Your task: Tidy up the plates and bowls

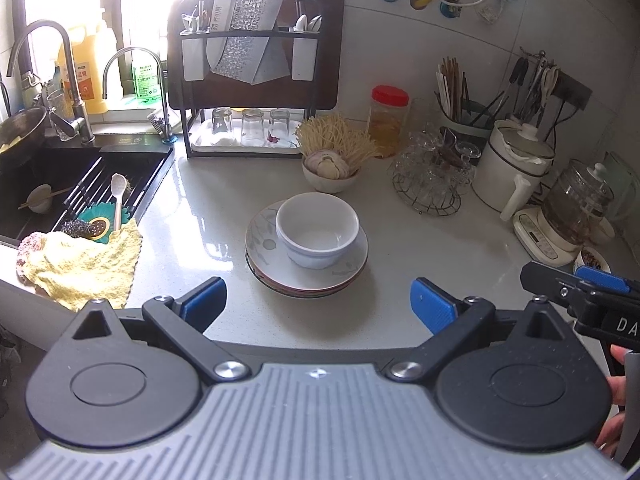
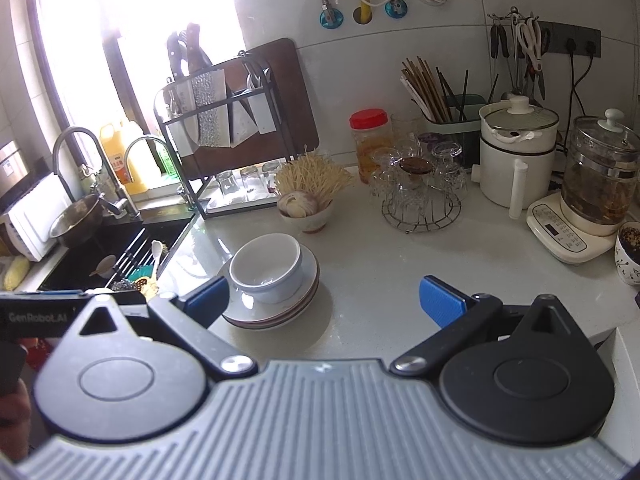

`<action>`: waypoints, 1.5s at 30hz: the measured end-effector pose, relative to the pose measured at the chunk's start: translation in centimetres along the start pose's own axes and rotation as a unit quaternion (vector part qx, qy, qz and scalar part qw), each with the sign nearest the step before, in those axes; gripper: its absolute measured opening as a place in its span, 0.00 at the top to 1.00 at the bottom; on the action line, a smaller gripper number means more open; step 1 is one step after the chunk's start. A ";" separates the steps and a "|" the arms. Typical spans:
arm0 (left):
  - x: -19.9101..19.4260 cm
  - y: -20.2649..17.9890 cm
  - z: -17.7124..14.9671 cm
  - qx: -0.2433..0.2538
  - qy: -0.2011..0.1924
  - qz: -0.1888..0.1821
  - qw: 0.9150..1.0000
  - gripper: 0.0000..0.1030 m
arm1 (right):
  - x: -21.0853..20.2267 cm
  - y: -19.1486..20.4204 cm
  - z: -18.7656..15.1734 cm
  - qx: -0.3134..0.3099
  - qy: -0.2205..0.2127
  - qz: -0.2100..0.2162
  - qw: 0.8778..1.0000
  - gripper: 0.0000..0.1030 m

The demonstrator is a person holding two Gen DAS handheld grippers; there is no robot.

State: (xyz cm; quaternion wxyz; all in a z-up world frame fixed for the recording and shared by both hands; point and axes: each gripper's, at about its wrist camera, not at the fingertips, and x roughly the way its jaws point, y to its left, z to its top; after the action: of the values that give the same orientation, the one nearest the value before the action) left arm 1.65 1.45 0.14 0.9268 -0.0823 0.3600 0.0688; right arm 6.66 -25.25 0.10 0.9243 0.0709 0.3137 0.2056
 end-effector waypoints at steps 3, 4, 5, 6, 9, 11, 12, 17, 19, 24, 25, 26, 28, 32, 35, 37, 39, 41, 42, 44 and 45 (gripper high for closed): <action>0.0 0.1 0.0 0.000 -0.001 0.002 1.000 0.03 | 0.0 -0.1 -0.1 0.001 -0.001 -0.001 1.000 0.00; 0.1 0.2 0.1 0.000 -0.001 0.002 1.000 0.03 | 0.0 -0.1 -0.1 0.003 -0.001 0.000 1.000 0.00; 0.1 0.2 0.1 0.000 0.000 0.002 1.000 0.02 | 0.1 0.0 0.0 0.005 -0.001 0.001 1.000 0.00; 0.1 0.3 0.1 0.000 0.000 0.002 1.000 0.02 | 0.2 0.0 0.0 0.007 -0.001 0.003 1.000 0.00; 0.1 0.3 0.1 0.001 0.000 0.003 1.000 0.02 | 0.4 0.2 -0.1 0.005 -0.001 0.005 1.000 0.00; 0.1 0.4 0.1 0.001 -0.001 0.004 1.000 0.02 | 0.5 0.2 0.0 0.005 -0.001 0.006 1.000 0.00; 0.1 0.5 0.2 0.001 -0.002 0.005 1.000 0.02 | 0.5 0.2 0.0 0.005 -0.001 0.006 1.000 0.00; 0.3 0.5 0.5 0.009 0.001 0.011 1.000 0.02 | 0.7 0.2 0.0 0.009 0.000 0.003 1.000 0.00; 0.4 0.5 0.6 0.007 0.002 0.003 1.000 0.02 | 0.7 0.2 0.0 0.009 0.001 0.003 1.000 0.00; 0.7 0.6 1.1 0.008 0.003 0.002 1.000 0.02 | 0.7 0.0 0.2 0.008 0.000 0.003 1.000 0.00; 0.8 0.6 1.2 0.010 0.003 0.002 1.000 0.02 | 0.8 0.0 0.3 0.009 0.001 0.003 1.000 0.00; 0.8 0.6 1.3 0.010 0.002 0.001 1.000 0.02 | 0.8 0.0 0.3 0.011 0.001 0.005 1.000 0.00; 0.8 0.6 1.4 0.011 0.002 0.001 1.000 0.02 | 0.8 0.1 0.3 0.009 0.000 0.004 1.000 0.00; 0.9 0.5 1.4 0.013 0.004 -0.003 1.000 0.02 | 0.8 0.1 0.1 0.010 0.004 0.005 1.000 0.00; 0.9 0.4 1.3 0.015 0.006 -0.004 1.000 0.02 | 0.9 0.1 0.1 0.011 0.006 0.005 1.000 0.00; 0.8 0.3 1.2 0.018 0.006 -0.005 1.000 0.02 | 0.8 0.1 0.1 0.011 0.004 0.005 1.000 0.00; 0.8 0.3 1.2 0.021 0.006 -0.005 1.000 0.02 | 0.9 0.1 0.2 0.011 0.003 0.006 1.000 0.00; 0.7 0.3 1.1 0.020 0.005 -0.004 1.000 0.02 | 0.9 0.1 0.2 0.012 0.002 0.007 1.000 0.00; 0.6 0.3 1.0 0.018 0.006 -0.002 1.000 0.02 | 0.9 0.1 0.2 0.011 0.001 0.008 1.000 0.00; 0.7 0.3 0.9 0.017 0.008 -0.003 1.000 0.02 | 0.9 0.2 0.1 0.009 0.003 0.009 1.000 0.00; 0.7 0.3 0.8 0.017 0.010 -0.003 1.000 0.02 | 0.9 0.3 0.1 0.008 0.004 0.010 1.000 0.00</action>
State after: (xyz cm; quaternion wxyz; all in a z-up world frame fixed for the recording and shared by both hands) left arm 2.62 1.99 0.24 0.9247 -0.0686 0.3697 0.0590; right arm 7.24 -24.63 -0.25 0.9204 0.0810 0.3179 0.2126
